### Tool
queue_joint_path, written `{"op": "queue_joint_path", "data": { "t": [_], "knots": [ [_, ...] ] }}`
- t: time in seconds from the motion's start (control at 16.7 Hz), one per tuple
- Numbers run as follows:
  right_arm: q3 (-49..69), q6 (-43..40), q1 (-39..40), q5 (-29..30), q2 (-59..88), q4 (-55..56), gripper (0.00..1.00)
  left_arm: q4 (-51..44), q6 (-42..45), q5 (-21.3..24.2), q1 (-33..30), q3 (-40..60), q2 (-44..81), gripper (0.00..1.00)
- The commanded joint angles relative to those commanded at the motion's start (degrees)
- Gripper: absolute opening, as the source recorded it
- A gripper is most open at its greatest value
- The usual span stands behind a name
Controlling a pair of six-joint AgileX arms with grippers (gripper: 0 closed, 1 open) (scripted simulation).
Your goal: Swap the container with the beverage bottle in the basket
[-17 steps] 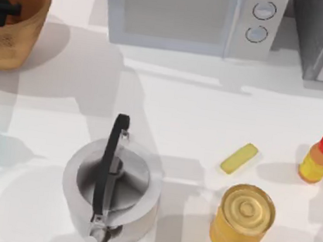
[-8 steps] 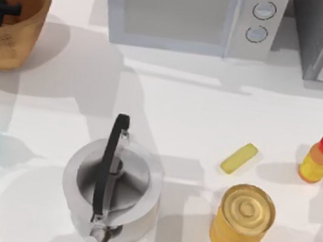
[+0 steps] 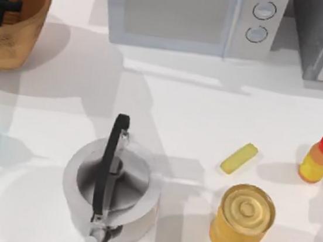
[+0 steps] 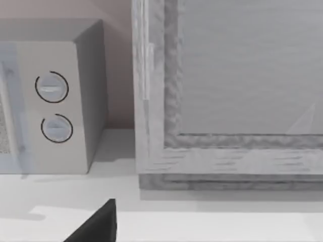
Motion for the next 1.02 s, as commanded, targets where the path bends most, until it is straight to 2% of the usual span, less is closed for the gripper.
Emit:
{"op": "queue_joint_path", "data": {
  "t": [0.18,0.42,0.72,1.02],
  "knots": [
    [0.0,0.0,0.0,0.0,0.0,0.0,1.0,4.12,-1.15,1.53,-1.42,-8.3,-8.46,0.0],
    [0.0,0.0,0.0,0.0,0.0,0.0,1.0,12.21,-2.79,3.73,-4.33,-25.9,-26.96,0.0],
    [0.0,0.0,0.0,0.0,0.0,0.0,1.0,24.65,-4.63,4.88,-7.86,-54.24,-58.12,0.0],
    [0.0,0.0,0.0,0.0,0.0,0.0,1.0,38.19,-6.24,3.06,-9.58,-83.85,-92.53,0.0]
  ]
}}
